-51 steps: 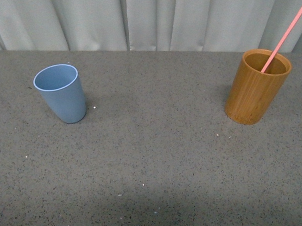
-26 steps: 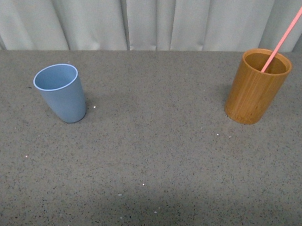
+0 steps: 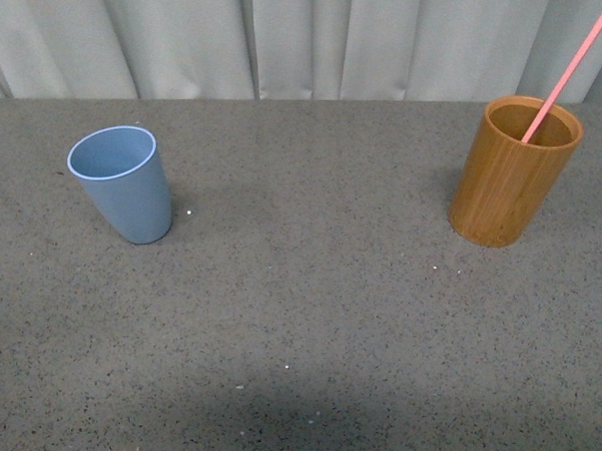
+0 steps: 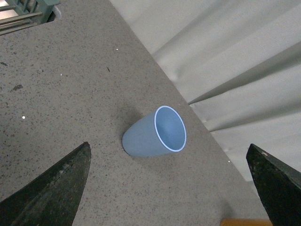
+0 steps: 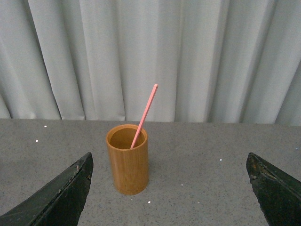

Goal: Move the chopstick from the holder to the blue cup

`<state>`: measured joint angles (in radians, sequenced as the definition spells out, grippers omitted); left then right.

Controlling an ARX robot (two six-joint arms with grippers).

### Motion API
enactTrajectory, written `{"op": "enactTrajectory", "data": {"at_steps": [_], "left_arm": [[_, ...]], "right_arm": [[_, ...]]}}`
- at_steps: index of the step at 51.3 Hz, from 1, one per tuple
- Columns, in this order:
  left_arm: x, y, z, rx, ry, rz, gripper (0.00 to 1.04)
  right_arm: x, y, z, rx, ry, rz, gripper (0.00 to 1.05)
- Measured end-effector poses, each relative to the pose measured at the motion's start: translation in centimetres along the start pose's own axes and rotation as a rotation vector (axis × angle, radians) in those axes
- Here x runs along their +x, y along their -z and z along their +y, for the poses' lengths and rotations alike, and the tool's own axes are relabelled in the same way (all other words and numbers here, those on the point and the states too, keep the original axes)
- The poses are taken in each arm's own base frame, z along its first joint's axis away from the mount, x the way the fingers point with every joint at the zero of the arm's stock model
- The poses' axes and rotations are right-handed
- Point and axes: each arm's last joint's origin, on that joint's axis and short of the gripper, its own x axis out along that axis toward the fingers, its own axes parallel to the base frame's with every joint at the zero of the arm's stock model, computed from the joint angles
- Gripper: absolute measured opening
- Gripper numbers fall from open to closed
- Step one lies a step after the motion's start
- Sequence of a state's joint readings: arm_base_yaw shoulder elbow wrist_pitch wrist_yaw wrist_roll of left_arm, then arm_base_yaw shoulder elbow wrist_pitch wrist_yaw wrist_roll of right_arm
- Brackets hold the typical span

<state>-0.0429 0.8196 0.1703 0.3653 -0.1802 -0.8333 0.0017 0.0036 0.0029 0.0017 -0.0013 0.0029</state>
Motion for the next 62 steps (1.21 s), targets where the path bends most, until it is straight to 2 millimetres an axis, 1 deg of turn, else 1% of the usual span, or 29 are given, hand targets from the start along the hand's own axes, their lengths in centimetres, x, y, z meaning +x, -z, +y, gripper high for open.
{"op": "enactTrajectory", "data": {"at_steps": [2,6,19,29,37,49,62], "left_arm": [[1.1,0.1,-0.3,0.006,-0.013,0.027,0.98],[2.5,0.7,-0.5,0.017,-0.024,0.079,0.98],[5.3,2.4,-0.6,0.045,-0.101,0.204,0.98],[7.1,3.2,-0.7,0.053,-0.142,0.250,0.98],[7.9,3.8,-1.1,0.056,-0.163,0.259,0.98],[9.4,5.7,-2.4,0.089,-0.163,0.307,0.98],[11.1,6.1,-3.4,0.096,-0.152,0.324,0.98]], "right_arm": [[0.0,0.0,0.0,0.000,0.000,0.000,0.95],[0.0,0.0,0.0,0.000,0.000,0.000,0.95],[0.0,0.0,0.0,0.000,0.000,0.000,0.95],[0.0,0.0,0.0,0.000,0.000,0.000,0.95],[0.0,0.0,0.0,0.000,0.000,0.000,0.95],[0.0,0.0,0.0,0.000,0.000,0.000,0.95],[0.0,0.0,0.0,0.000,0.000,0.000,0.95]]}}
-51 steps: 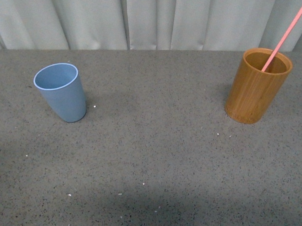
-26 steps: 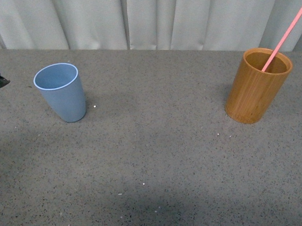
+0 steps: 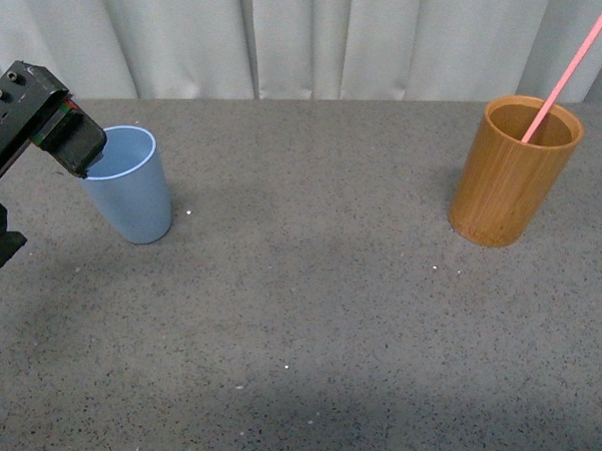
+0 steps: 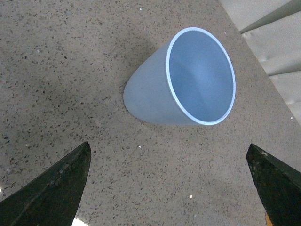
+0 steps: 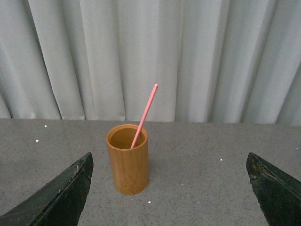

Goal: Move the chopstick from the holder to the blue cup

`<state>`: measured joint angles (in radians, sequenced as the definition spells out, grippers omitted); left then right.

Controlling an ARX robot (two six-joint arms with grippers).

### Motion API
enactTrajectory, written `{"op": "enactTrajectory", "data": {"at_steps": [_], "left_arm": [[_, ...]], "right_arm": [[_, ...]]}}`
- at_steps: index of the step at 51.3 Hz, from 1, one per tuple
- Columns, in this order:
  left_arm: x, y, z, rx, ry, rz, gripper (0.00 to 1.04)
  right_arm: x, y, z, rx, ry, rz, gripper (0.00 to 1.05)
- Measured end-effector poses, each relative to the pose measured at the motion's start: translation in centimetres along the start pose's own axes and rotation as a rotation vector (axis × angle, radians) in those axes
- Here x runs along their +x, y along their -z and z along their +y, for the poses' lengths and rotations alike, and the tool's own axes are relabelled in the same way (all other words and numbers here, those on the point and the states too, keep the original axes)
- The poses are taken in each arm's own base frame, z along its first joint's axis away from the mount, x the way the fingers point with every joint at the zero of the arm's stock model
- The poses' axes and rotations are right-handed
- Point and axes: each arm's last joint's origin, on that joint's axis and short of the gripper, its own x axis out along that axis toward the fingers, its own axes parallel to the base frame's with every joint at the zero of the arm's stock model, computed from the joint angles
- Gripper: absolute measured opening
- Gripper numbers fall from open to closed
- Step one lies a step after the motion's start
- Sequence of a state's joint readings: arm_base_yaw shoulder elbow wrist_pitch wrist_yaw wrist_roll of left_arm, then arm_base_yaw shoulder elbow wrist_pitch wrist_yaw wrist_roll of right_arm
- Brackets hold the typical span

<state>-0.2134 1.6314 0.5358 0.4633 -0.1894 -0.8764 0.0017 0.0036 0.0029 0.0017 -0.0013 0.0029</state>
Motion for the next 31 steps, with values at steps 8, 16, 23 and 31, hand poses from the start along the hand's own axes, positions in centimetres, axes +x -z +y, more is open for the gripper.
{"op": "enactTrajectory", "data": {"at_steps": [8,16,23,31], "left_arm": [[1.1,-0.2,-0.5,0.014,-0.023,-0.006,0.98],[1.9,-0.2,-0.5,0.032,-0.058,0.004,0.98],[2.5,-0.5,-0.7,0.044,-0.074,-0.002,0.98],[2.9,-0.7,-0.9,0.054,-0.079,-0.006,0.98]], "right_arm": [[0.0,0.0,0.0,0.000,0.000,0.000,0.95],[0.0,0.0,0.0,0.000,0.000,0.000,0.95],[0.0,0.0,0.0,0.000,0.000,0.000,0.95],[0.0,0.0,0.0,0.000,0.000,0.000,0.95]]}}
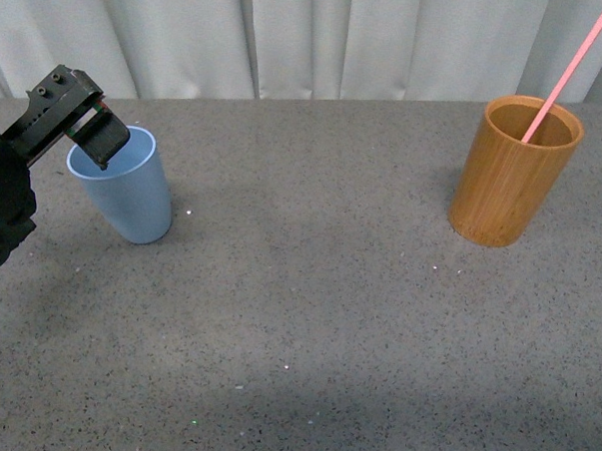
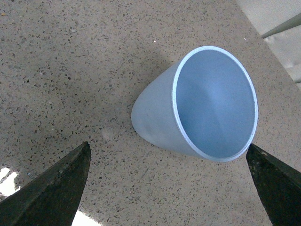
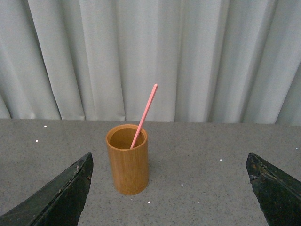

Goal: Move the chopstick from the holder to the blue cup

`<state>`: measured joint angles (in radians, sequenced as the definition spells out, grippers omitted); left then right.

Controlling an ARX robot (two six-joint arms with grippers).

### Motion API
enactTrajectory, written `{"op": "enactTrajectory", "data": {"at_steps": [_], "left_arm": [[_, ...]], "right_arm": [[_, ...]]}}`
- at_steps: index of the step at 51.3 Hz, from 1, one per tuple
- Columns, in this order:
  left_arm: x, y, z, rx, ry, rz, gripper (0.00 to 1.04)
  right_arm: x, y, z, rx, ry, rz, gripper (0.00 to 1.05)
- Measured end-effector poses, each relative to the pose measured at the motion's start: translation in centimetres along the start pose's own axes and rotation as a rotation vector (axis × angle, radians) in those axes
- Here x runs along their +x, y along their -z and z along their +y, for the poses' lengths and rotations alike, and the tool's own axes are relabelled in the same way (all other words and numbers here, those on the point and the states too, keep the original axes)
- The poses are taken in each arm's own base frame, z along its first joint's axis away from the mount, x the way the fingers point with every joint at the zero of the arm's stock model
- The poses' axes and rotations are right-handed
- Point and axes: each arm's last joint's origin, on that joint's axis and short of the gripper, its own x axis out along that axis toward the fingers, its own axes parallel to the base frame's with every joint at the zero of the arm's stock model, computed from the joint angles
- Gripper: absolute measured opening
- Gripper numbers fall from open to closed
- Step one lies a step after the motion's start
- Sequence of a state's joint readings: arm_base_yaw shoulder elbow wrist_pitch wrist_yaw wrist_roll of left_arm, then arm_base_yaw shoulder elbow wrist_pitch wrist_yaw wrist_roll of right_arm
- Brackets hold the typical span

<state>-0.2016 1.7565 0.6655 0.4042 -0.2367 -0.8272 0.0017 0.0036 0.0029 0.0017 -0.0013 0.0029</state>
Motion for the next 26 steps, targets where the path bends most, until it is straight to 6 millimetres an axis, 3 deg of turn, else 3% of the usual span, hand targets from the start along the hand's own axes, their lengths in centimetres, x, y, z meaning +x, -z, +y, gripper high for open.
{"op": "enactTrajectory", "data": {"at_steps": [26], "left_arm": [[1.9,-0.4,0.1,0.014,-0.061,-0.004,0.98]], "right_arm": [[0.0,0.0,0.0,0.000,0.000,0.000,0.95]]}}
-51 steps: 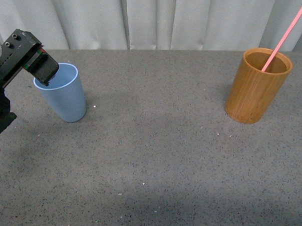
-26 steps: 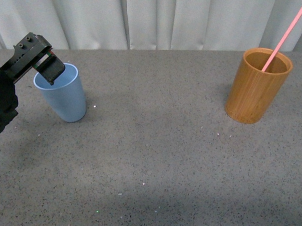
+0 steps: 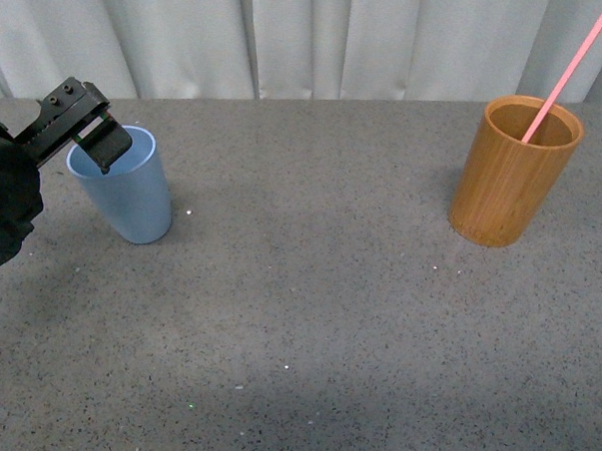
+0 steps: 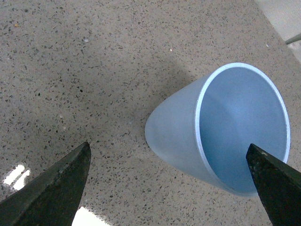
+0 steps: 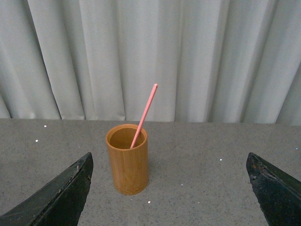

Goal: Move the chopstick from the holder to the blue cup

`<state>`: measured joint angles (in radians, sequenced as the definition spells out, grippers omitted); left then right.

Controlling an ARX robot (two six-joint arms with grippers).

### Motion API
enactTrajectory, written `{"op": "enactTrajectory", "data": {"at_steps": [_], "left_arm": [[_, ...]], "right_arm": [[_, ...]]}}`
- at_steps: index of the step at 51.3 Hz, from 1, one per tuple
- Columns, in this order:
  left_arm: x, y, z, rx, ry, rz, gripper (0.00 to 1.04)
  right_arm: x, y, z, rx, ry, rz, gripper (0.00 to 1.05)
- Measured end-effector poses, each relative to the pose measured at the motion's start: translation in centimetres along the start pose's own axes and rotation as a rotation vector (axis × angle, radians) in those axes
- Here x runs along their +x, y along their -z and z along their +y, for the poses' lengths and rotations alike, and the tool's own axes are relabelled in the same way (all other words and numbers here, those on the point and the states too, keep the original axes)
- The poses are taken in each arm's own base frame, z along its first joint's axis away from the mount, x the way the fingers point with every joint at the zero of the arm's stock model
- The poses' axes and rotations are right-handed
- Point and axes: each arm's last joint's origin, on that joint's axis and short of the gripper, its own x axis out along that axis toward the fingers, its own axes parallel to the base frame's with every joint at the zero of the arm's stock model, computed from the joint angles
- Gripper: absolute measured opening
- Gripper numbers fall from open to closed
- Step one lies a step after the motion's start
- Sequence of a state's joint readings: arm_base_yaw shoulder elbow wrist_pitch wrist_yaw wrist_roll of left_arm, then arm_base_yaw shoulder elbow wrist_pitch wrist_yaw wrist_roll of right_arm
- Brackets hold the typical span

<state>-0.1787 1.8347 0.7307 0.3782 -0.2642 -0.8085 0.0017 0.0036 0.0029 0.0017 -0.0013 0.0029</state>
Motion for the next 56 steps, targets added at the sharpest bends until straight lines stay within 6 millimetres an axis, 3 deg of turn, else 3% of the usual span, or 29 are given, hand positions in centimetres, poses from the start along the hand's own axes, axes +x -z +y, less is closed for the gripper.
{"op": "enactTrajectory", "data": {"at_steps": [39,56], "left_arm": [[1.0,0.0,0.2,0.017,-0.054,0.004,0.98],[1.3,0.6,-0.1,0.035,-0.035,0.034,0.48]], "right_arm": [[0.0,0.0,0.0,0.000,0.000,0.000,0.95],[0.0,0.0,0.0,0.000,0.000,0.000,0.95]]}}
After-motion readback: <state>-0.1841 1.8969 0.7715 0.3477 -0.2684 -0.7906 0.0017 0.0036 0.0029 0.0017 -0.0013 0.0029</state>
